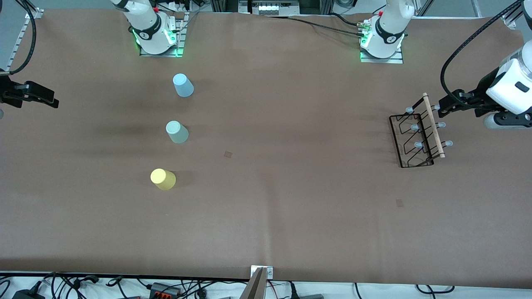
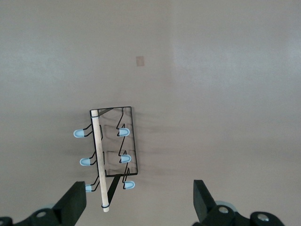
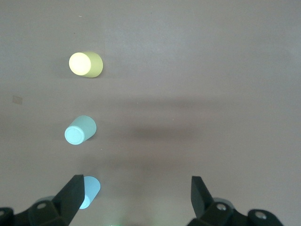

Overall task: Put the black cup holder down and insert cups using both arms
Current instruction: 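Reach the left gripper to the rack handle while the right gripper reaches the cups, then grasp the wooden rack handle with the left gripper while the right gripper lowers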

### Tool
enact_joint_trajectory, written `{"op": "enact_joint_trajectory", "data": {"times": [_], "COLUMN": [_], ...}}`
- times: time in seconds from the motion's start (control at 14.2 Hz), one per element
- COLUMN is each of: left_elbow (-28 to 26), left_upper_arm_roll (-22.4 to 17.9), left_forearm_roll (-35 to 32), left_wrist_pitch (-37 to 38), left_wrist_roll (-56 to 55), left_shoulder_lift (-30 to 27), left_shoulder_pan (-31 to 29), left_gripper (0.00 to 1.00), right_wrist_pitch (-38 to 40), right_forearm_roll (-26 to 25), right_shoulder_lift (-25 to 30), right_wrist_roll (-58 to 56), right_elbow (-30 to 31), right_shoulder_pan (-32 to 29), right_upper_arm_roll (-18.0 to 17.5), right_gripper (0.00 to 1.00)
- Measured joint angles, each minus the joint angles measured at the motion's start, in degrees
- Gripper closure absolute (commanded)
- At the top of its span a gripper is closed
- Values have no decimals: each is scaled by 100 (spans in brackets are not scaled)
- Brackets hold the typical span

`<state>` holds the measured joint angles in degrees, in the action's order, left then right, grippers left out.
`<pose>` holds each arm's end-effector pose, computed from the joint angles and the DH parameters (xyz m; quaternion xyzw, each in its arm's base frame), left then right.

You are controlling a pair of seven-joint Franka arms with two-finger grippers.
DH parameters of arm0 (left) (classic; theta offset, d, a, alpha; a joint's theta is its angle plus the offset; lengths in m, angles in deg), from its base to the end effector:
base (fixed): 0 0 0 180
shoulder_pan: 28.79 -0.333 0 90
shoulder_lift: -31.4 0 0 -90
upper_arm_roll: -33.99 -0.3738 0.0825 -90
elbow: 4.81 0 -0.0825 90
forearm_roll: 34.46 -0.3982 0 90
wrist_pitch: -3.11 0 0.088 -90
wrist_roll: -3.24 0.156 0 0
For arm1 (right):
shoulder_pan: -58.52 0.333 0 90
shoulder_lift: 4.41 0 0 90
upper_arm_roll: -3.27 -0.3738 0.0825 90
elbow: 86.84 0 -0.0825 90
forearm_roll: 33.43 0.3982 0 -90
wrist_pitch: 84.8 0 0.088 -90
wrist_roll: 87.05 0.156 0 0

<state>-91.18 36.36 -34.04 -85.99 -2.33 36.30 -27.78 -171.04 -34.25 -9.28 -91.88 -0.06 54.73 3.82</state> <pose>0.5950 -0.0352 0.6129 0.9996 0.0192 -0.0193 0.0039 0.5854 -0.0465 0.6059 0.9988 0.0041 -0.0476 0.0038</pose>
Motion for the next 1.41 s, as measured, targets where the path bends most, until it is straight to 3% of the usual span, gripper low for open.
{"op": "enact_joint_trajectory", "data": {"times": [0.63,1.06,1.41], "left_elbow": [-3,-21,-67], "left_upper_arm_roll": [1,-6,-82], "left_forearm_roll": [-3,-3,-13], "left_wrist_pitch": [2,423,433], "left_wrist_roll": [-63,-100,-96], "left_shoulder_lift": [12,339,1041], "left_shoulder_pan": [-10,42,-153], "left_gripper": [0,0,0], "right_wrist_pitch": [-188,-1326,-1998], "right_forearm_roll": [0,2,4], "right_shoulder_lift": [149,56,42], "right_wrist_roll": [1,76,637], "right_elbow": [647,1708,2347], "right_shoulder_pan": [-1,40,197], "right_upper_arm_roll": [0,-57,-340], "right_gripper": [0,0,0]}}
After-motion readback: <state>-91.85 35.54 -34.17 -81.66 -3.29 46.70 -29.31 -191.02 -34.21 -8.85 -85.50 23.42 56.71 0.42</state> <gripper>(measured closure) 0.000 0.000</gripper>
